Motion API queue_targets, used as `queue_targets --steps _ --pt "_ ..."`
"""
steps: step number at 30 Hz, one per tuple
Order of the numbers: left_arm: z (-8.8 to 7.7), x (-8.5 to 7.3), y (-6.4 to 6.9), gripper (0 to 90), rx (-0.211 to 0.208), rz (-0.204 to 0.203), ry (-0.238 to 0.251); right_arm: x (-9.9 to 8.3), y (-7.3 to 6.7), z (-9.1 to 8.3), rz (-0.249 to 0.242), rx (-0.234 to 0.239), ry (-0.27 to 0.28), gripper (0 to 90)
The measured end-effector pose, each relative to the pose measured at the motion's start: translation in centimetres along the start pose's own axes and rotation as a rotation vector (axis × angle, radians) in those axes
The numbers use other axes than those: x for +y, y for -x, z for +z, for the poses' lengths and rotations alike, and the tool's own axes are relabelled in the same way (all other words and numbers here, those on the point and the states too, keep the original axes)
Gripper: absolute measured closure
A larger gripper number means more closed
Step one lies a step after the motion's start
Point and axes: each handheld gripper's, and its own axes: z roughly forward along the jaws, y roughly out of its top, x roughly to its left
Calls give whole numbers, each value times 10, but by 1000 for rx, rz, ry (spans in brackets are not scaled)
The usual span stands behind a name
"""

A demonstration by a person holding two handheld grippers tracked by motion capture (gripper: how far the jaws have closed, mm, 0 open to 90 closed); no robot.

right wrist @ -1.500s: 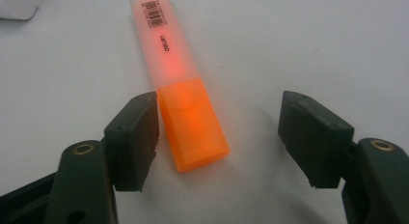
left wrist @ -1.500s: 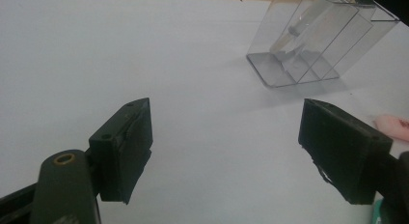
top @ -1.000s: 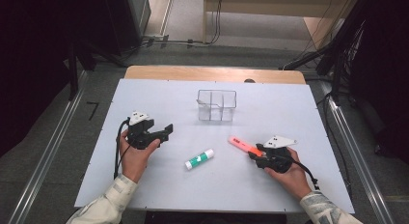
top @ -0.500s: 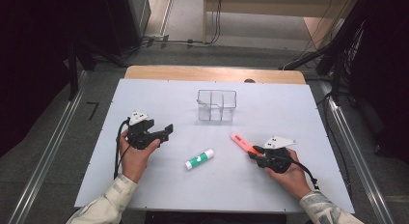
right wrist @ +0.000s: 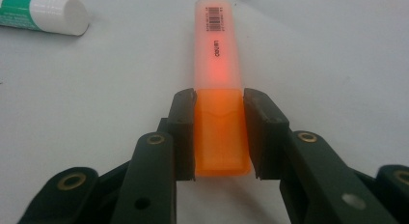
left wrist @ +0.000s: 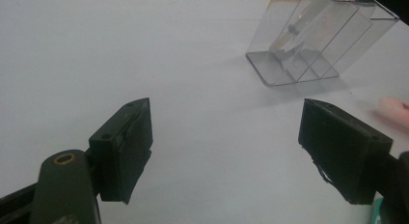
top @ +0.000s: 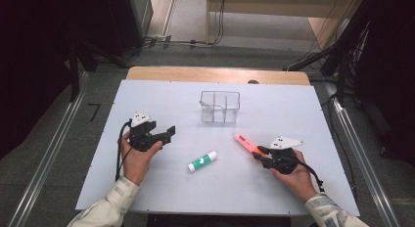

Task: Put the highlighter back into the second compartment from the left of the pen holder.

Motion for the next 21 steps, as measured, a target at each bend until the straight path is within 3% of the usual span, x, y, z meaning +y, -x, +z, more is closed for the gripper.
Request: queue_targets --steps 21 --pt "0 0 0 204 3 2 -1 31 2 -13 46 -5 82 648"
